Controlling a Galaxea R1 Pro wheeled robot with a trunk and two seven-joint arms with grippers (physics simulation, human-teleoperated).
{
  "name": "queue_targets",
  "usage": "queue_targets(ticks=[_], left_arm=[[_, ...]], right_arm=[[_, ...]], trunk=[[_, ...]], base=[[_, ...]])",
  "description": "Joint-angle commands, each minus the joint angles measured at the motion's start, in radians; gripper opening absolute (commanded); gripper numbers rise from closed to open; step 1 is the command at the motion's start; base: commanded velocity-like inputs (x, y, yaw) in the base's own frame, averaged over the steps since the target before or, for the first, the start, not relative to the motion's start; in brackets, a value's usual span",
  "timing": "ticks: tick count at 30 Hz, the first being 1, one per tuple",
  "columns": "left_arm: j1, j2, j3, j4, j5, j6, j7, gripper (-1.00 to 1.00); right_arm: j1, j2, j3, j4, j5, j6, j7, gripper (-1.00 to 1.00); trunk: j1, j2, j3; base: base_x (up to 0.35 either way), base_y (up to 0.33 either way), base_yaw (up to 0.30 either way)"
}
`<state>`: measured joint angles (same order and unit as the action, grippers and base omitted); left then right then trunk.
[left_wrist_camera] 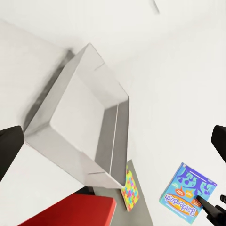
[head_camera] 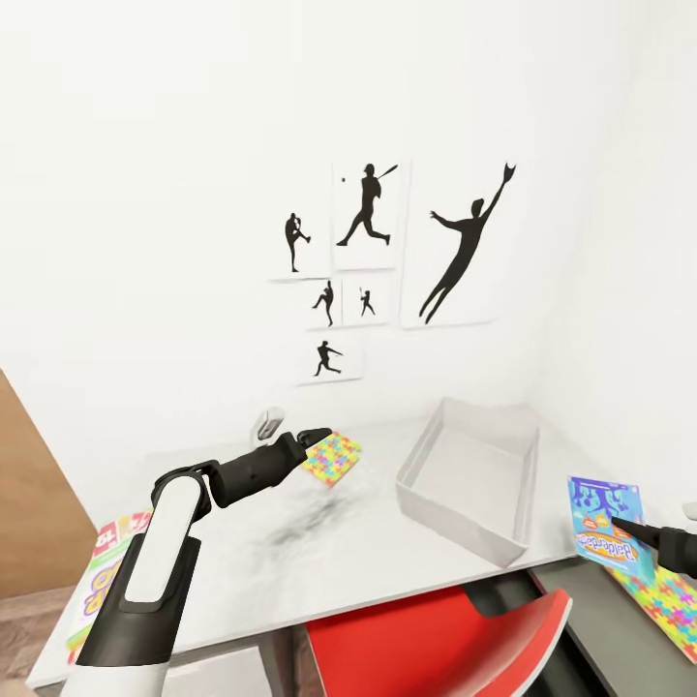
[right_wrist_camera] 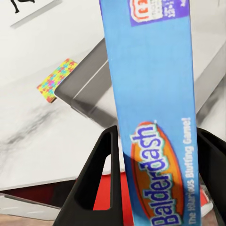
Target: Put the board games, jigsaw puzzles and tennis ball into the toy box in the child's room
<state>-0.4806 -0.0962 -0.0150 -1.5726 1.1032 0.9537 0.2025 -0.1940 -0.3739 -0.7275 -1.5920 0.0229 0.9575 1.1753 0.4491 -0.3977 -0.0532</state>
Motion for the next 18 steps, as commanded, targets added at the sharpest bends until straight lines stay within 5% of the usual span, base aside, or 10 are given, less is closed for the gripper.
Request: queue_targets(ticks=[1, 18], left_arm=[[-0.001, 0.0, 0.0, -0.001, 0.01, 0.003, 0.01, 1.0], [0.005, 0.0, 0.0, -0.001, 0.009, 0.001, 0.009, 1.0]], right_arm=[[-0.001, 0.0, -0.001, 0.0, 0.002, 0.008, 0.004, -1.0], [-0.001, 0.002, -0.008, 0.005, 0.001, 0.008, 0.003, -1.0]], trunk=[[0.001, -0.002, -0.002], [0.001, -0.002, -0.002]], base=[[0.089, -0.067, 0.013], [0.113, -0.098, 0.003]])
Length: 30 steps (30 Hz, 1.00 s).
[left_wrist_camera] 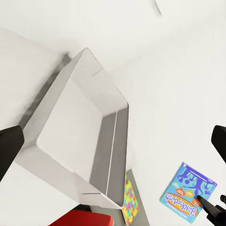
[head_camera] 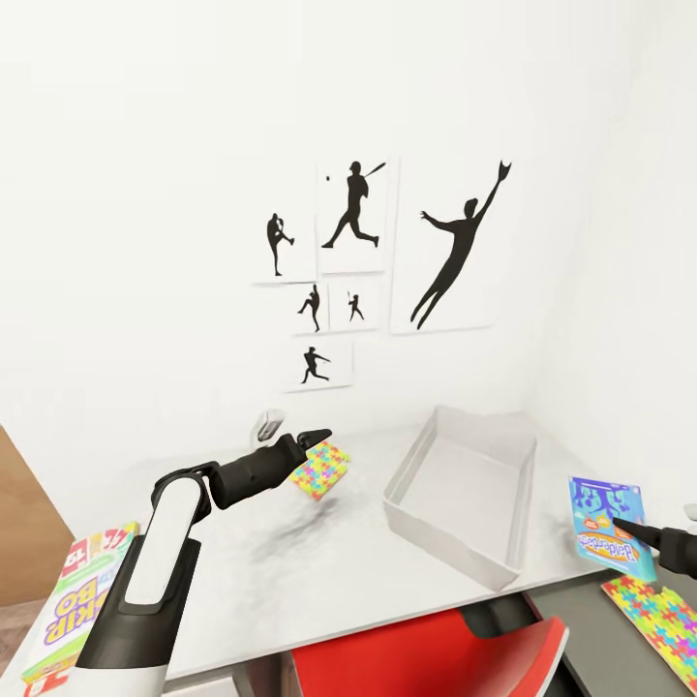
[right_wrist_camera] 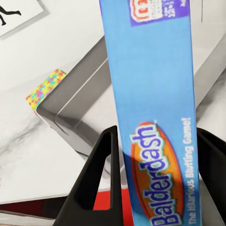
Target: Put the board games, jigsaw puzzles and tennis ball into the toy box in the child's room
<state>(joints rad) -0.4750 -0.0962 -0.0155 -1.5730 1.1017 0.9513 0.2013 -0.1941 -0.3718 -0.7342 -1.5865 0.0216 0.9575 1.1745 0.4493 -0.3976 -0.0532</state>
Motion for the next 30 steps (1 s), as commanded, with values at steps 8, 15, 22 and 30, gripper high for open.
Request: queue_targets(ticks=[8, 15, 22, 30], left_arm=[[-0.001, 0.0, 0.001, -0.001, 0.01, 0.003, 0.011, 1.0], [-0.001, 0.0, 0.002, -0.001, 0.01, 0.003, 0.01, 1.0], [-0.001, 0.0, 0.0, -0.001, 0.01, 0.003, 0.011, 1.0], [-0.001, 0.0, 0.0, -0.001, 0.01, 0.003, 0.014, 1.0]], right_arm=[[-0.001, 0.004, -0.003, 0.002, 0.003, -0.014, 0.005, -1.0], [-0.001, 0.005, -0.003, 0.003, 0.001, -0.051, 0.005, -1.0], [-0.001, 0.004, -0.002, 0.008, 0.002, -0.061, 0.01, -1.0], [0.003, 0.006, 0.0, 0.002, -0.004, -0.062, 0.016, -1.0]], trunk=[[0.001, -0.002, -0.002], [0.001, -0.002, -0.002], [0.001, -0.002, -0.002], [0.001, -0.002, -0.002]], base=[[0.011, -0.009, 0.0], [0.002, -0.002, 0.0], [0.0, 0.0, 0.0], [0.0, 0.0, 0.0]])
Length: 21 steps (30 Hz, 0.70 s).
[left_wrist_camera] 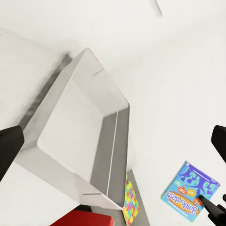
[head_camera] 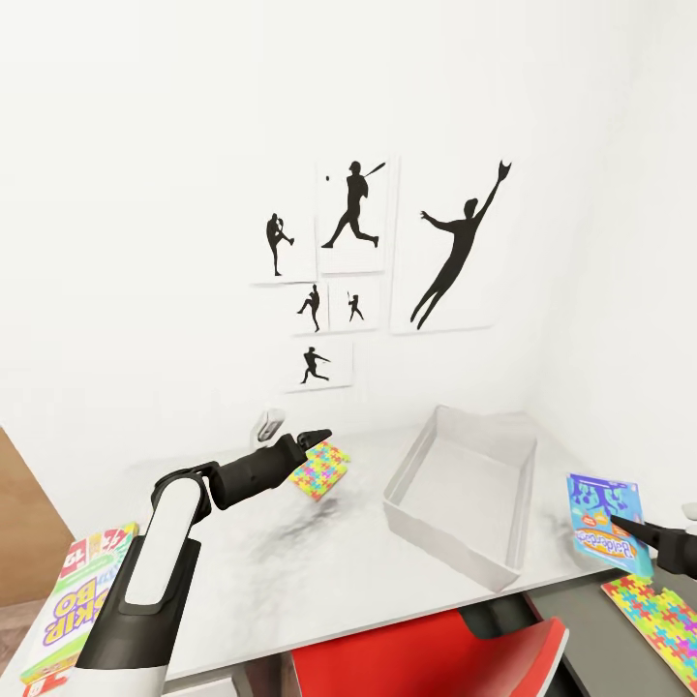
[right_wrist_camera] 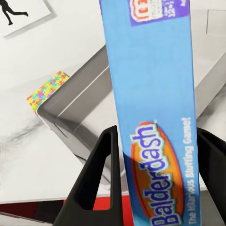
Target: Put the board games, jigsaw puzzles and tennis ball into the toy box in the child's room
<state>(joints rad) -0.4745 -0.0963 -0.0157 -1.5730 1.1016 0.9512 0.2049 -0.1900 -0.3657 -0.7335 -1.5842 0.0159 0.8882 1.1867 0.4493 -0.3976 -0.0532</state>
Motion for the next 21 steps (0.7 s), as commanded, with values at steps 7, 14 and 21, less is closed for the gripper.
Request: queue_targets(ticks=[7, 14, 21], left_arm=[[-0.001, 0.0, 0.002, 0.0, 0.008, 0.003, 0.012, 1.0], [0.0, 0.0, 0.003, 0.001, 0.004, 0.003, 0.013, 1.0], [0.0, 0.019, 0.007, 0.002, 0.004, 0.003, 0.012, 1.0]], right_arm=[[-0.002, -0.003, -0.002, -0.006, 0.006, 0.019, -0.002, -1.0], [-0.003, -0.006, -0.003, -0.006, 0.007, 0.022, -0.004, -1.0], [-0.027, -0.017, -0.002, -0.005, 0.008, 0.065, -0.006, -1.0]], trunk=[[0.001, -0.002, -0.002], [0.001, -0.002, 0.001], [0.001, -0.002, 0.002]], base=[[0.0, 0.0, -0.008], [0.0, 0.0, -0.063], [0.0, 0.0, -0.02]])
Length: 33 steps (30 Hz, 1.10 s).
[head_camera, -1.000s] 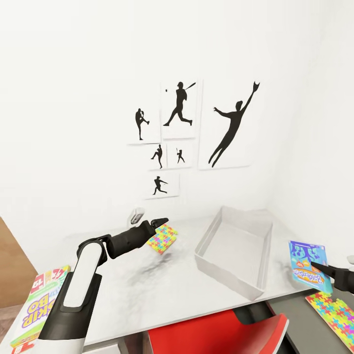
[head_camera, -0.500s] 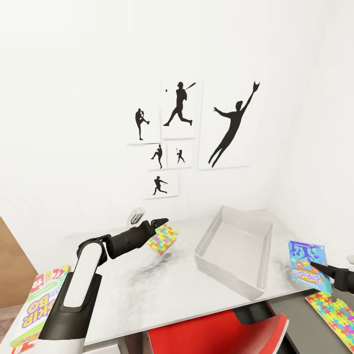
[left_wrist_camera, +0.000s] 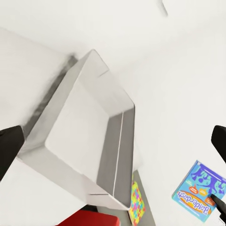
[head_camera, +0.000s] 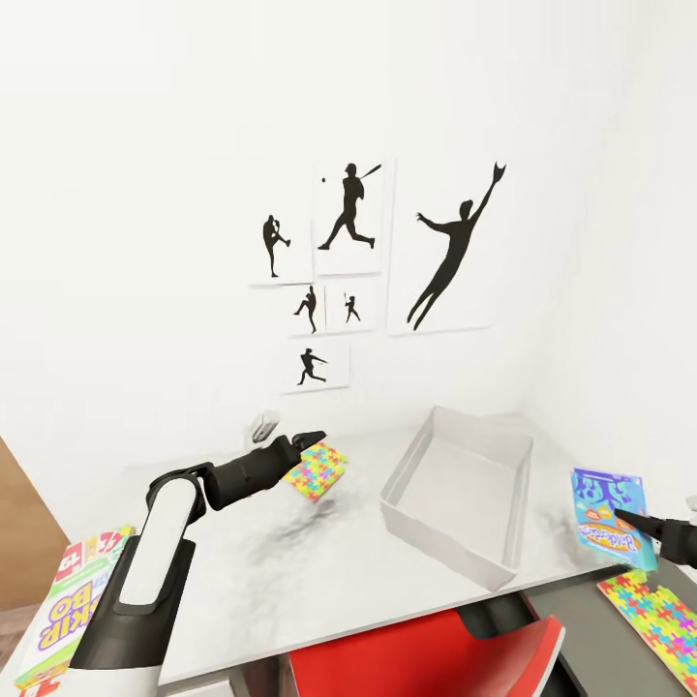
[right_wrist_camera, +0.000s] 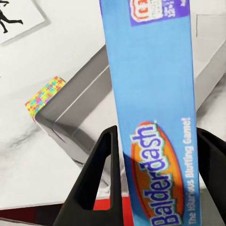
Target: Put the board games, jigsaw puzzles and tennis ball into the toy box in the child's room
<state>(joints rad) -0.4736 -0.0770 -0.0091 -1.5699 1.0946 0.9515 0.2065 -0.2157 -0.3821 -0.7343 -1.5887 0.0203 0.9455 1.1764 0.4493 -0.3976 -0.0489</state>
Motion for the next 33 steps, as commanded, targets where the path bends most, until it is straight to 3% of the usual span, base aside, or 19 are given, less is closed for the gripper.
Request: queue_targets(ticks=[1, 4, 7, 8, 9, 11, 12, 13, 14, 18, 21, 24, 25, 26, 27, 28, 29, 31, 33], left_arm=[[-0.001, 0.007, 0.004, -0.001, 0.012, 0.003, 0.01, 1.0], [-0.001, 0.023, 0.021, 0.0, 0.014, 0.003, 0.008, 1.0], [-0.001, 0.041, 0.069, 0.0, 0.018, 0.004, 0.005, 1.0], [-0.001, 0.049, 0.104, 0.0, 0.019, 0.005, 0.003, 1.0], [-0.001, 0.049, 0.104, 0.0, 0.019, 0.005, 0.003, 1.0], [0.0, 0.054, 0.132, -0.001, 0.02, 0.006, 0.003, 1.0], [0.0, 0.058, 0.151, -0.003, 0.021, 0.007, 0.003, 1.0], [0.0, 0.059, 0.157, -0.003, 0.021, 0.007, 0.003, 1.0], [0.0, 0.059, 0.157, -0.003, 0.021, 0.007, 0.003, 1.0], [0.0, 0.062, 0.171, -0.006, 0.02, 0.007, 0.004, 1.0], [0.0, 0.065, 0.176, -0.007, 0.017, 0.007, 0.006, 1.0], [0.0, 0.067, 0.18, -0.007, 0.014, 0.007, 0.008, 1.0], [0.0, 0.067, 0.18, -0.007, 0.014, 0.007, 0.008, 1.0], [0.0, 0.068, 0.181, -0.007, 0.013, 0.007, 0.009, 1.0], [0.0, 0.068, 0.181, -0.007, 0.013, 0.007, 0.009, 1.0], [0.0, 0.068, 0.182, -0.007, 0.013, 0.007, 0.01, 1.0], [0.0, 0.069, 0.182, -0.007, 0.013, 0.007, 0.011, 1.0], [0.0, 0.069, 0.182, -0.006, 0.014, 0.007, 0.012, 1.0], [0.0, 0.069, 0.183, -0.006, 0.014, 0.007, 0.012, 1.0]], right_arm=[[-0.021, -0.004, 0.001, 0.002, 0.005, 0.03, 0.003, -1.0], [-0.075, -0.011, 0.006, 0.011, 0.009, 0.074, 0.001, -1.0], [-0.172, -0.019, 0.023, 0.035, 0.029, 0.102, -0.013, -1.0], [-0.239, -0.021, 0.045, 0.06, 0.049, 0.102, -0.032, -1.0], [-0.239, -0.021, 0.045, 0.06, 0.049, 0.102, -0.032, -1.0], [-0.31, -0.02, 0.075, 0.104, 0.066, 0.102, -0.056, -1.0], [-0.383, -0.017, 0.113, 0.174, 0.078, 0.102, -0.08, -1.0], [-0.421, -0.015, 0.134, 0.216, 0.082, 0.102, -0.091, -1.0], [-0.421, -0.015, 0.134, 0.216, 0.082, 0.102, -0.091, -1.0], [-0.577, 0.002, 0.228, 0.402, 0.091, 0.102, -0.138, -1.0], [-0.682, 0.046, 0.277, 0.527, 0.095, 0.102, -0.201, -1.0], [-0.757, 0.104, 0.302, 0.616, 0.095, 0.102, -0.311, -1.0], [-0.757, 0.104, 0.302, 0.616, 0.095, 0.102, -0.311, -1.0], [-0.787, 0.141, 0.311, 0.651, 0.091, 0.102, -0.403, -1.0], [-0.787, 0.141, 0.311, 0.651, 0.091, 0.102, -0.403, -1.0], [-0.807, 0.177, 0.317, 0.673, 0.086, 0.102, -0.492, -1.0], [-0.814, 0.195, 0.319, 0.682, 0.083, 0.102, -0.531, -1.0], [-0.825, 0.229, 0.322, 0.694, 0.08, 0.102, -0.595, -1.0], [-0.828, 0.244, 0.323, 0.699, 0.08, 0.102, -0.62, -1.0]], trunk=[[0.001, -0.002, -0.002], [0.001, -0.002, -0.002], [0.001, -0.002, -0.002], [0.001, -0.002, -0.002], [0.001, -0.002, -0.002], [0.001, -0.002, -0.002], [0.001, -0.002, -0.002], [0.001, -0.002, -0.002], [0.001, -0.002, -0.002], [0.001, -0.002, -0.002], [0.001, -0.002, -0.002], [0.001, -0.002, -0.002], [0.001, -0.002, -0.002], [0.001, -0.002, -0.002], [0.001, -0.002, -0.002], [0.001, -0.002, -0.002], [0.001, -0.002, -0.002], [0.001, -0.002, -0.002], [0.001, -0.002, -0.002]], base=[[0.0, 0.0, -0.007], [0.0, 0.0, -0.005], [0.0, 0.0, -0.003], [0.0, 0.0, -0.002], [0.0, 0.0, -0.002], [0.0, 0.0, -0.001], [0.0, 0.0, 0.0], [0.0, 0.0, 0.0], [0.0, 0.0, 0.0], [0.0, 0.0, 0.0], [0.0, 0.0, 0.0], [0.0, 0.0, 0.0], [0.0, 0.0, 0.0], [0.0, 0.0, 0.0], [0.0, 0.0, 0.0], [0.0, 0.0, 0.0], [0.0, 0.0, 0.0], [0.0, 0.0, 0.0], [0.0, 0.0, 0.0]])
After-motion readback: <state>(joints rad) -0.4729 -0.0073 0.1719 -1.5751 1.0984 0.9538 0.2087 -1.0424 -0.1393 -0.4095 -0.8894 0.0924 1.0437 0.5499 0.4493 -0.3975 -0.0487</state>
